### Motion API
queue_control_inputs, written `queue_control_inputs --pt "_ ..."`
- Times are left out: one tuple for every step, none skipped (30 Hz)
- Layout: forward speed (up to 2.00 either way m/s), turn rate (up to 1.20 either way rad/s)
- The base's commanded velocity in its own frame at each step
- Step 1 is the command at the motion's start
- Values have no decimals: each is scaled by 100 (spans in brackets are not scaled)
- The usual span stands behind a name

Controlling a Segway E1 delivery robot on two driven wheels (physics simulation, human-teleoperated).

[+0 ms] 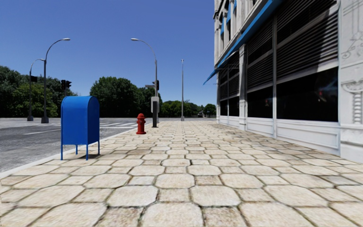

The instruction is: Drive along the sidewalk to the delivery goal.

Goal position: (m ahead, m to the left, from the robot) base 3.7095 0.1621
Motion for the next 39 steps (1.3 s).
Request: queue_control_inputs --pt "191 0" --pt "191 0" --pt "191 0" --pt "190 0" --pt "189 0" --pt "189 0" --pt "187 0" --pt "186 0" --pt "186 0" --pt "185 0" --pt "183 0" --pt "182 0" --pt "182 0" --pt "181 0" --pt "179 0" --pt "177 0" --pt "177 0" --pt "167 0" --pt "157 0" --pt "150 0" --pt "150 0" --pt "147 0" --pt "146 0" --pt "146 0" --pt "146 0" --pt "145 0" --pt "144 0" --pt "144 0" --pt "143 0" --pt "143 0" --pt "142 0" --pt "142 0" --pt "142 0" --pt "142 0" --pt "142 0" --pt "142 0" --pt "142 0" --pt "142 0" --pt "142 0"
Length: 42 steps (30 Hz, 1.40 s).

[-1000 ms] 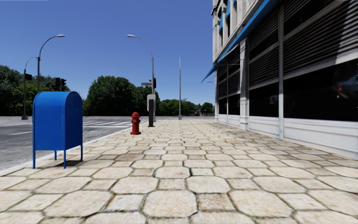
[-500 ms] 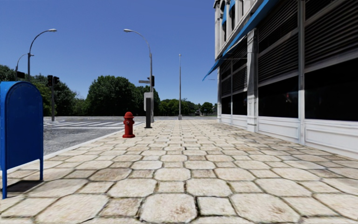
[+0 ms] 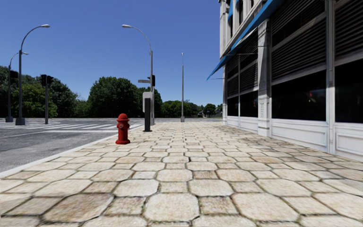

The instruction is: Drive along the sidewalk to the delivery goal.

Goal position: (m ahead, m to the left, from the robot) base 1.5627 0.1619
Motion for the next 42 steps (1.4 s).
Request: queue_control_inputs --pt "142 0" --pt "142 0" --pt "142 0" --pt "142 0" --pt "142 0" --pt "142 0" --pt "142 0" --pt "142 0" --pt "142 0" --pt "142 0" --pt "142 0" --pt "142 0" --pt "142 0" --pt "142 0" --pt "142 0" --pt "142 0" --pt "142 0" --pt "142 0" --pt "142 0" --pt "142 0" --pt "142 0" --pt "142 0" --pt "142 0" --pt "141 0" --pt "141 0" --pt "136 0" --pt "126 0" --pt "126 0" --pt "116 0" --pt "109 0" --pt "96 0" --pt "96 0" --pt "77 0" --pt "44 0" --pt "44 0" --pt "10 0" --pt "0 0" --pt "0 0" --pt "0 0" --pt "0 0" --pt "0 0" --pt "0 0"
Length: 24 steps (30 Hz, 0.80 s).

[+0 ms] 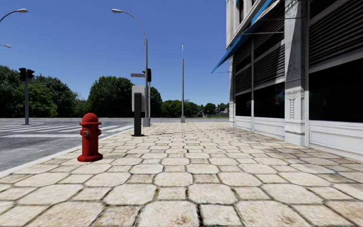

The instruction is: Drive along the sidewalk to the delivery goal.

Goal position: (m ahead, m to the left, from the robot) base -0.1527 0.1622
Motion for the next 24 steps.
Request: queue_control_inputs --pt "0 0" --pt "0 0" --pt "0 0" --pt "0 0" --pt "0 0" --pt "0 0" --pt "0 0" --pt "0 0" --pt "0 0" --pt "0 0" --pt "0 0" --pt "0 0" --pt "0 0" --pt "0 0" --pt "0 0" --pt "0 0" --pt "0 0" --pt "0 0" --pt "0 0" --pt "0 0" --pt "0 0" --pt "0 0" --pt "0 0" --pt "0 0"
